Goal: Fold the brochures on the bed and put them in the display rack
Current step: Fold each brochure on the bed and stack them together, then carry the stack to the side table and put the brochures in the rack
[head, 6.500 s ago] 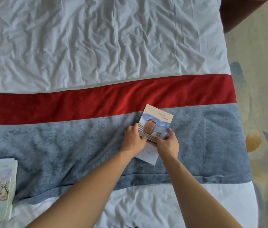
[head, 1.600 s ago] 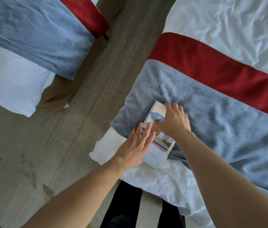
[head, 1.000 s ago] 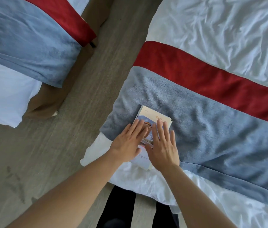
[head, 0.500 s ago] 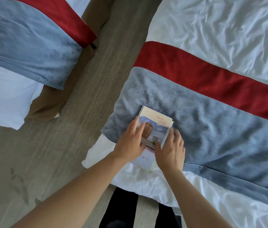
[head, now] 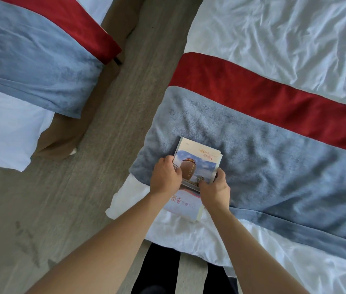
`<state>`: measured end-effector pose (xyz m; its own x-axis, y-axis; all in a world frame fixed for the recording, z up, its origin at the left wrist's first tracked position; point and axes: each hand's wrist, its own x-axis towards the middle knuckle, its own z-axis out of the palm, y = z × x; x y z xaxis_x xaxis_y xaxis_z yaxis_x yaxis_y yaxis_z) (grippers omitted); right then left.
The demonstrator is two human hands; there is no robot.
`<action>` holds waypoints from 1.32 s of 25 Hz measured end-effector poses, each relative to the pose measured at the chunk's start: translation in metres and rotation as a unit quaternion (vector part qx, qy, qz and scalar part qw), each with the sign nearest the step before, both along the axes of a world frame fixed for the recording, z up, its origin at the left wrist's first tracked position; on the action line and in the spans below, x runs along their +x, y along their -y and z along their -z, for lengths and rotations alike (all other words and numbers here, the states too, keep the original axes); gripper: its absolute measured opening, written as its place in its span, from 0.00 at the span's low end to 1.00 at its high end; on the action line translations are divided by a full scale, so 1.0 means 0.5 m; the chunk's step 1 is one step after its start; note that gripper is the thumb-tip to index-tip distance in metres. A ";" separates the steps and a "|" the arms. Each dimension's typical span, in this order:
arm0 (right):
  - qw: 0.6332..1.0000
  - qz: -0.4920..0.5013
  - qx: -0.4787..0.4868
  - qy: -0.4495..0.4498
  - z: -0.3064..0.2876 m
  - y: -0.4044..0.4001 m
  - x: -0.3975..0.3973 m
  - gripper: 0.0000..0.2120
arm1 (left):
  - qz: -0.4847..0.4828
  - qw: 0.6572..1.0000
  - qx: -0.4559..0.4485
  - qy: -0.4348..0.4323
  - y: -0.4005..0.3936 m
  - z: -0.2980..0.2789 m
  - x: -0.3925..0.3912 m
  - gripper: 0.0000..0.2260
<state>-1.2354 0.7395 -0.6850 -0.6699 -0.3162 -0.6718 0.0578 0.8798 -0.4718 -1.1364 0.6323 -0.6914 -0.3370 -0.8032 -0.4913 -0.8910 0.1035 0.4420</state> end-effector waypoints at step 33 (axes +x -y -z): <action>0.980 -0.062 -0.127 -0.144 -0.203 0.084 -0.175 0.32 | -0.085 0.959 -0.046 -0.267 0.080 -0.188 -0.135 0.31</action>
